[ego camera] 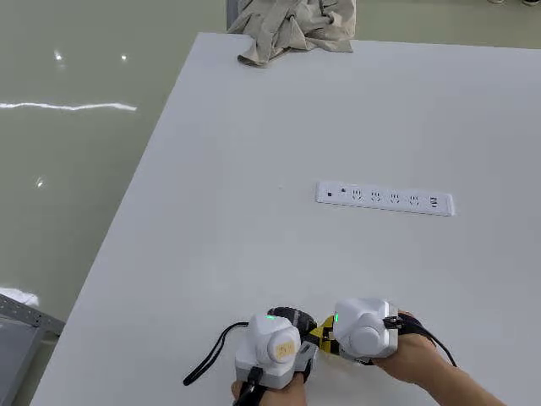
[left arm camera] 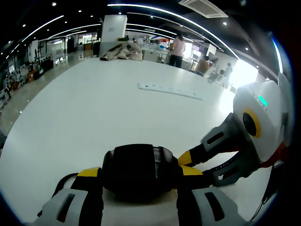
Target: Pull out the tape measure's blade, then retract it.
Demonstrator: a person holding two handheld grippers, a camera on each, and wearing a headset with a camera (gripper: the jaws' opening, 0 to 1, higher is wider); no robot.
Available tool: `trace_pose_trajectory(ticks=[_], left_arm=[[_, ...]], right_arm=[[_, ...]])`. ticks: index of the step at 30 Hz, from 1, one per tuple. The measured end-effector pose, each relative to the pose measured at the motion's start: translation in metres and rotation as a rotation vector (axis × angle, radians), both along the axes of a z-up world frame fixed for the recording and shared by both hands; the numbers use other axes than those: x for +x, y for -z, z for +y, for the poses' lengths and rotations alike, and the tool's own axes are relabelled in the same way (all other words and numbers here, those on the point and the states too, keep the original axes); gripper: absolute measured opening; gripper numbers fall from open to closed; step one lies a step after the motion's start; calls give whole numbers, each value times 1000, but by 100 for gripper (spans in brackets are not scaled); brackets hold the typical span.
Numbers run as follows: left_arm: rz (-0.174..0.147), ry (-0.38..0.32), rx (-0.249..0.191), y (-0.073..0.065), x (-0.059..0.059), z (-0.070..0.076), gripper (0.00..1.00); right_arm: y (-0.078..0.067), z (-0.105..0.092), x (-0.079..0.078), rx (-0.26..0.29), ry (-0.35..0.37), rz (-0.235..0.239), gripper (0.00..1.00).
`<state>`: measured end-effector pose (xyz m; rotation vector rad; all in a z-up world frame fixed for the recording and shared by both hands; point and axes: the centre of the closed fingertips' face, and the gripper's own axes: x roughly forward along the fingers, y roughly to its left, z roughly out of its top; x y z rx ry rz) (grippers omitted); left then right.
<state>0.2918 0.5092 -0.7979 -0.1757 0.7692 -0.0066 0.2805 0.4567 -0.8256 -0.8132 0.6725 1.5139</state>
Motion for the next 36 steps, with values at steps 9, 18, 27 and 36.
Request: trace_pose_trajectory(ticks=[9, 18, 27, 36], left_arm=[[0, 2, 1, 0, 0, 0, 62], [4, 5, 1, 0, 0, -1, 63], [2, 11, -5, 0, 0, -1, 64], [-6, 38, 12, -2, 0, -1, 64]], right_arm=[[0, 0, 0, -7, -3, -12, 13], [-1, -1, 0, -17, -4, -28, 14], [1, -1, 1, -22, 12, -33, 15], [1, -1, 2, -30, 33, -31, 16]])
